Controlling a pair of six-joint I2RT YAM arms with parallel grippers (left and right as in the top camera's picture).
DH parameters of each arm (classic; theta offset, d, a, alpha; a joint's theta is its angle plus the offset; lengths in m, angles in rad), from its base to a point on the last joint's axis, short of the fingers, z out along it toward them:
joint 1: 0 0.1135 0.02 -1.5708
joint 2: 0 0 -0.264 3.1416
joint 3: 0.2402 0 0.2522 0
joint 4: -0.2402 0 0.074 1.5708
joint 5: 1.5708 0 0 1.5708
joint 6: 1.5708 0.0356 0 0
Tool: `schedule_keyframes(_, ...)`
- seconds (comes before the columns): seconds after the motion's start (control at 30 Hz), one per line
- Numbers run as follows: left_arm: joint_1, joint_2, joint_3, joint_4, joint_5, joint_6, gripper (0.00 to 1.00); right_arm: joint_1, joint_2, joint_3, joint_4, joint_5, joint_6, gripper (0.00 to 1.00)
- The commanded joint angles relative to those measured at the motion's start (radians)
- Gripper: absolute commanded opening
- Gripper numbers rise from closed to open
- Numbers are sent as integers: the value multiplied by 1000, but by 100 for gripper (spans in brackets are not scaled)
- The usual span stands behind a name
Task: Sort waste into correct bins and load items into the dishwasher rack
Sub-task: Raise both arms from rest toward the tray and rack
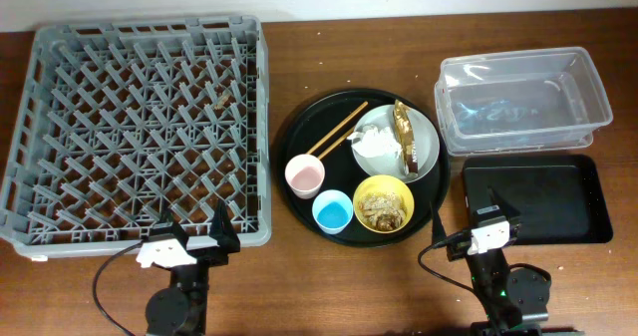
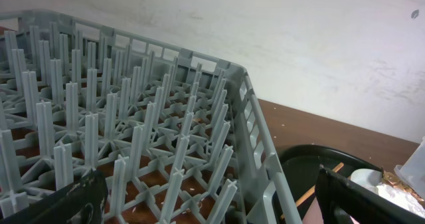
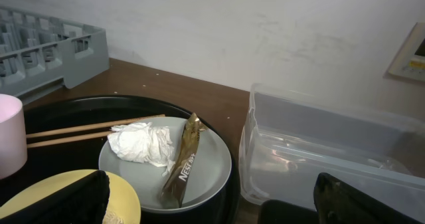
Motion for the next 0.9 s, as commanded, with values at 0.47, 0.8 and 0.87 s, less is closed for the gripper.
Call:
schedule_keyframes(0.47,5,-5,-8,5,-26,12,99,-7,-6,-7,-1,-5,4,98)
schedule_keyframes(0.8,5,-5,-7,6,-26,12,99,-7,-6,-7,-1,-6,4,98)
schedule_keyframes(0.87,5,-5,-7,7,-18,12,99,-7,-6,-6,1,-10,4,98)
